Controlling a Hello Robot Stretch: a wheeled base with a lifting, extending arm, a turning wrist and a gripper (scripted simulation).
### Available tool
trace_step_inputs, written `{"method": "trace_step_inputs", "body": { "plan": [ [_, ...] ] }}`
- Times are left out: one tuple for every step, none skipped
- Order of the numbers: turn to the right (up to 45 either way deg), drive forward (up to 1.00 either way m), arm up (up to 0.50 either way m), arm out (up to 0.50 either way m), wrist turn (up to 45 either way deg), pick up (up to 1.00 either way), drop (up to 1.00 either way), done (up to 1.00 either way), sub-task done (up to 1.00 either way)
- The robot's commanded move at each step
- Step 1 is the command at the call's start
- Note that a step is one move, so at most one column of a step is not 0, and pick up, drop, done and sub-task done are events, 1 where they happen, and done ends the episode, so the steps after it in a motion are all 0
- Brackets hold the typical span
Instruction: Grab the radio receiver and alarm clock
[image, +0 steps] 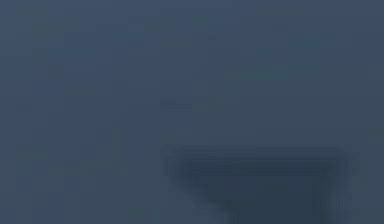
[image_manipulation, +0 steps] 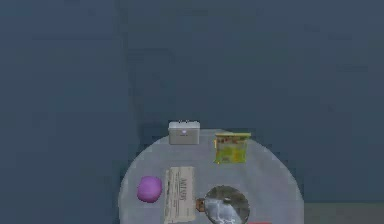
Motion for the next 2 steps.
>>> {"method": "trace_step_inputs", "body": {
  "plan": [
    [0.0,0.00,0.50,0.00,0.0,0.00,0.00,0.00,0.00],
    [0.0,0.00,0.38,0.00,0.0,0.00,0.00,0.00,0.00]
  ]
}}
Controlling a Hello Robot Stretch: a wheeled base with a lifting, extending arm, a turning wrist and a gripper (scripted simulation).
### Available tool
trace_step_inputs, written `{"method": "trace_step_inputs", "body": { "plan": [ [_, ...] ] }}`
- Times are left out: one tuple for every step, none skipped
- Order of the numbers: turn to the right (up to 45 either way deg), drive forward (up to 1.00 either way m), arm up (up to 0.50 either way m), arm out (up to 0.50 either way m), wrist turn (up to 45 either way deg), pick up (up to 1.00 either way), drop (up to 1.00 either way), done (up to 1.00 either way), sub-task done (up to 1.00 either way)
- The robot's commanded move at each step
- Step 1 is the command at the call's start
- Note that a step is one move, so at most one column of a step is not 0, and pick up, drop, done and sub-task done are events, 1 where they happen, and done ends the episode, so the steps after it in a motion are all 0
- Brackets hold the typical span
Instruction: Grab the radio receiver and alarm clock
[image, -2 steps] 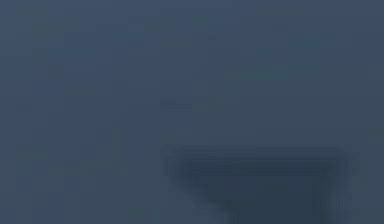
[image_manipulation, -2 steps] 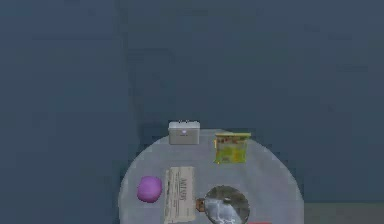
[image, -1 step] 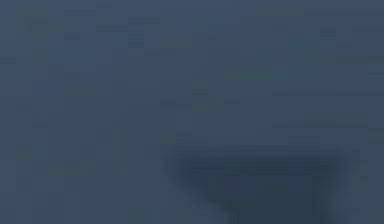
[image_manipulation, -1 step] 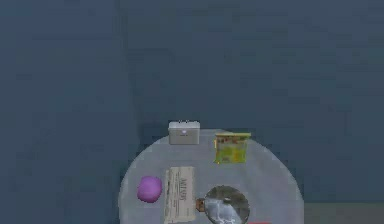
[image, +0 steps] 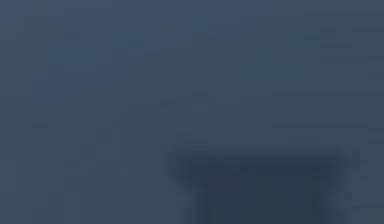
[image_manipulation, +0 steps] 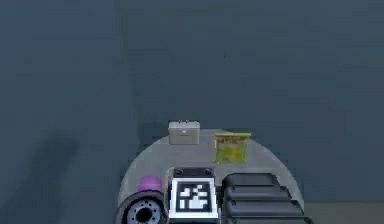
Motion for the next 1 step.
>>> {"method": "trace_step_inputs", "body": {
  "plan": [
    [0.0,0.00,0.00,0.46,0.0,0.00,0.00,0.00,0.00]
  ]
}}
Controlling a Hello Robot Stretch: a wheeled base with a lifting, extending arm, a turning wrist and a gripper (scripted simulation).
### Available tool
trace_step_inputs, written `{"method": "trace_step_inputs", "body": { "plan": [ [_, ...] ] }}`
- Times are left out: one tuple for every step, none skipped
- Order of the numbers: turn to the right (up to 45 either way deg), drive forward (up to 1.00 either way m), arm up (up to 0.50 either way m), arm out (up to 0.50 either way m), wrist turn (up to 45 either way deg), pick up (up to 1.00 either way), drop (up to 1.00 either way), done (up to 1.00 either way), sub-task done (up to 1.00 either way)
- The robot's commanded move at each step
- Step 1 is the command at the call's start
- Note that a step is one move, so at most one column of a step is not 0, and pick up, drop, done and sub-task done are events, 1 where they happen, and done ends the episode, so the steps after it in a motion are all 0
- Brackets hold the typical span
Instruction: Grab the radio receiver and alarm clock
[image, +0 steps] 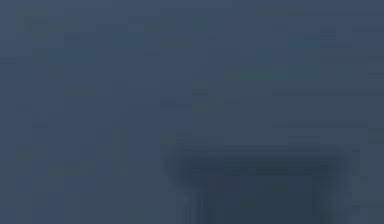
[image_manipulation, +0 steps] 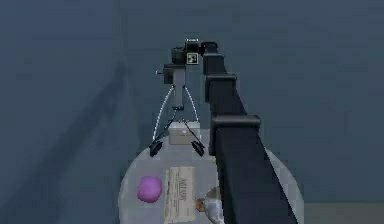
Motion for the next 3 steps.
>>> {"method": "trace_step_inputs", "body": {
  "plan": [
    [0.0,0.00,0.00,0.00,45.0,0.00,0.00,0.00,0.00],
    [0.0,0.00,0.00,0.00,45.0,0.00,0.00,0.00,0.00],
    [0.0,0.00,0.00,0.00,45.0,0.00,0.00,0.00,0.00]
  ]
}}
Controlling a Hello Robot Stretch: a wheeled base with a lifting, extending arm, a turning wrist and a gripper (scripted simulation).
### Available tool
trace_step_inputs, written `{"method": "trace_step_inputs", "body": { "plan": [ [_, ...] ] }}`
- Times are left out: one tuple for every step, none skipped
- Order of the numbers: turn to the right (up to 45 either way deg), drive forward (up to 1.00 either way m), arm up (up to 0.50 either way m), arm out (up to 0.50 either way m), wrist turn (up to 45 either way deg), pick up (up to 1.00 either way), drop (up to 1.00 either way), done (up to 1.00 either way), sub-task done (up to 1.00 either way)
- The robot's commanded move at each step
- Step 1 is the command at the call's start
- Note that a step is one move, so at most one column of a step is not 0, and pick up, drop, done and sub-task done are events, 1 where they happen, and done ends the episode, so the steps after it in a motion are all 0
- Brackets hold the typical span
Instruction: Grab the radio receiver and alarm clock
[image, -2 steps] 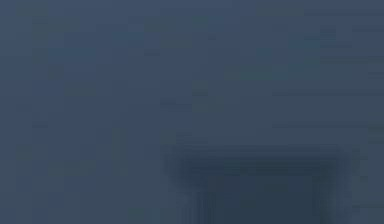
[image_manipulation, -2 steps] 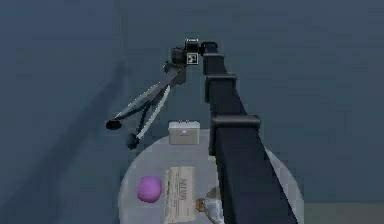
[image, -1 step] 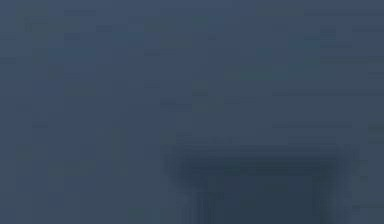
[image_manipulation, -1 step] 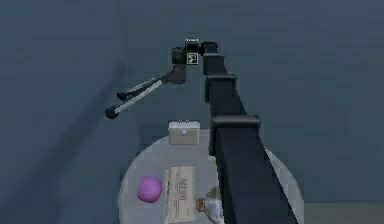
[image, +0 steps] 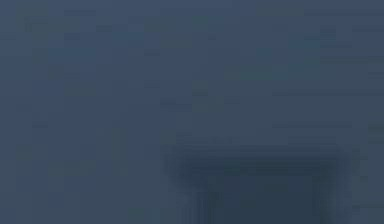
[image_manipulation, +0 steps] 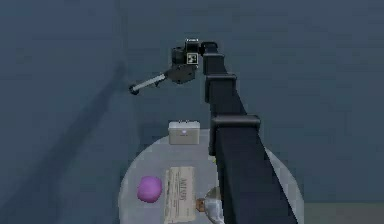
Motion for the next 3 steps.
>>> {"method": "trace_step_inputs", "body": {
  "plan": [
    [0.0,0.00,0.00,0.00,36.0,0.00,0.00,0.00,0.00],
    [0.0,0.00,-0.30,0.00,0.0,0.00,0.00,0.00,0.00],
    [0.0,0.00,0.00,0.00,0.0,1.00,0.00,0.00,0.00]
  ]
}}
